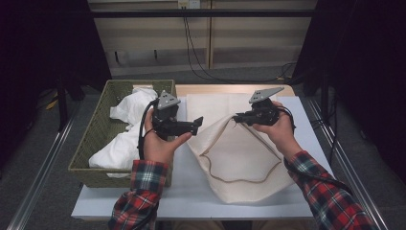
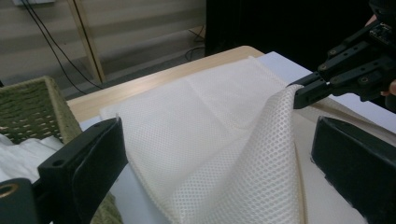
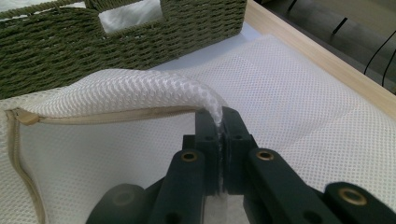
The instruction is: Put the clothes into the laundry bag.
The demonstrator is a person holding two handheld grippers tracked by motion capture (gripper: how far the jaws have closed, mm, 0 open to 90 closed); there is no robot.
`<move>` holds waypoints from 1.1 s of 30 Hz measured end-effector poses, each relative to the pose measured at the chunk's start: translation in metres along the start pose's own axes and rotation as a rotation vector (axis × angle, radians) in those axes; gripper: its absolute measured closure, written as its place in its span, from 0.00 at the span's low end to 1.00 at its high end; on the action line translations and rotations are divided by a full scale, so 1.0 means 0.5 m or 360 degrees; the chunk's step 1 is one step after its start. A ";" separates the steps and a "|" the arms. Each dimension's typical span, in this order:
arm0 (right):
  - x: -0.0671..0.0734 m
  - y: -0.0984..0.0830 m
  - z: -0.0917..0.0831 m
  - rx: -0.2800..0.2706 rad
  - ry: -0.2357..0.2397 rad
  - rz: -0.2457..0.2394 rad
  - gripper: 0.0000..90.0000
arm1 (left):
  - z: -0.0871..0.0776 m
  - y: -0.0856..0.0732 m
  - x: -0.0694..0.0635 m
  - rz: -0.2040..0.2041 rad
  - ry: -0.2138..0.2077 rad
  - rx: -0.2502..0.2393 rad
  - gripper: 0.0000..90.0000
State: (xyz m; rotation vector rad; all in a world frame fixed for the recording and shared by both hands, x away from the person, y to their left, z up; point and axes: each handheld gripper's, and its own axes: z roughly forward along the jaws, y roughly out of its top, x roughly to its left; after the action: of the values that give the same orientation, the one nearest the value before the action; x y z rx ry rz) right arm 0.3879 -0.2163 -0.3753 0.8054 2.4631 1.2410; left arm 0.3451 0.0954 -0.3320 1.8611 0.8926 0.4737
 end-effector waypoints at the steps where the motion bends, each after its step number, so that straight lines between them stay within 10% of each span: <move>1: 0.001 0.000 0.000 0.0004 0.0001 0.0003 0.97 | -0.001 0.001 0.004 0.0003 0.0000 0.0010 0.04; 33: -0.005 -0.007 -0.007 0.0011 -0.0017 0.0010 0.97 | -0.058 -0.030 0.168 -0.0056 0.0326 0.0175 0.04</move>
State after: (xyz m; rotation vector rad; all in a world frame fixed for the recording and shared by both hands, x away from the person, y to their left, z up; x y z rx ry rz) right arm 0.3870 -0.2219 -0.3762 0.8197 2.4596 1.2281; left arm 0.3755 0.1802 -0.3376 1.9165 1.1056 0.6122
